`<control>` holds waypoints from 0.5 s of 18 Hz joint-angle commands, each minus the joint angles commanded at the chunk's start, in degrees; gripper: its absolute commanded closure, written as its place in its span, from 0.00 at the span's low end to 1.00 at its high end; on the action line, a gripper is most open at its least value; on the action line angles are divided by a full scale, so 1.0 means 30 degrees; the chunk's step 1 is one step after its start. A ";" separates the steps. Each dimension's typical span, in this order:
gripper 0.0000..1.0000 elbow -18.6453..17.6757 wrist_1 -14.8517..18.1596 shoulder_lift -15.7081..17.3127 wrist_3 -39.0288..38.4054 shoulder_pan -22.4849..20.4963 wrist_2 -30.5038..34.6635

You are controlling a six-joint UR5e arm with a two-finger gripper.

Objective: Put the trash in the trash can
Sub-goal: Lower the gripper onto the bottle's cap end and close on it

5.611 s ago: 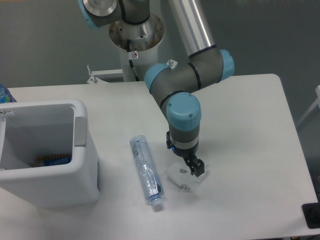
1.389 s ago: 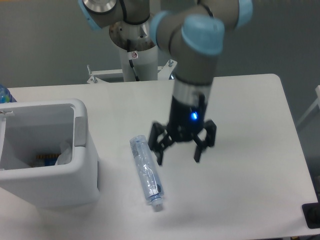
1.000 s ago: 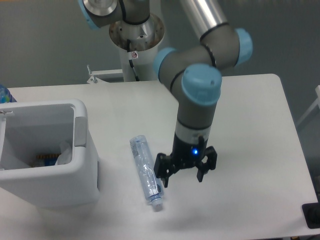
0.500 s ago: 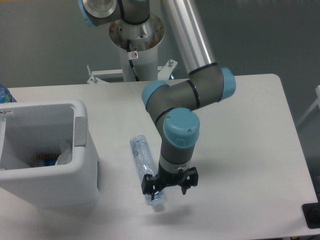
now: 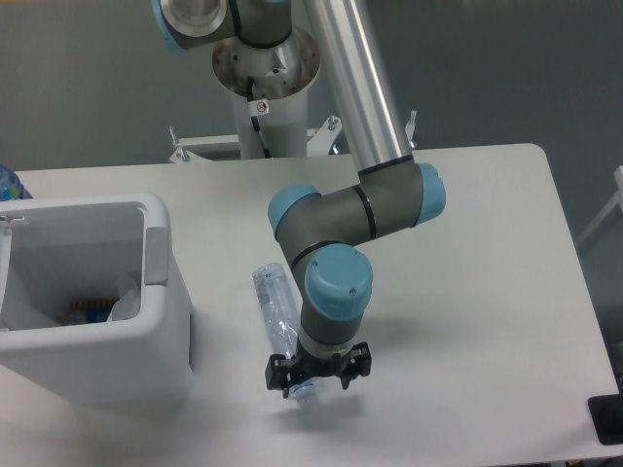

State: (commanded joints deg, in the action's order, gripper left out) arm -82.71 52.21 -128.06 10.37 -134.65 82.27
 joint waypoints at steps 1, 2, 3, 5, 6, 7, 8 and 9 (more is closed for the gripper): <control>0.00 0.0000 0.0000 -0.0029 0.0000 0.0029 0.0000; 0.00 0.0029 0.0000 -0.0058 -0.0029 0.0030 0.0029; 0.00 0.0058 0.0000 -0.0146 -0.0029 0.0030 0.0029; 0.00 0.0175 0.0000 -0.0321 -0.0059 0.0030 0.0087; 0.00 0.0176 0.0000 -0.0351 -0.0059 0.0030 0.0233; 0.02 0.0234 0.0000 -0.0468 -0.0059 0.0059 0.0379; 0.04 0.0263 0.0000 -0.0556 -0.0059 0.0175 0.0468; 0.06 0.0322 0.0000 -0.0586 -0.0088 0.0234 0.0642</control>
State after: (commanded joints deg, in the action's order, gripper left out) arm -81.74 52.21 -129.81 10.11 -133.95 84.19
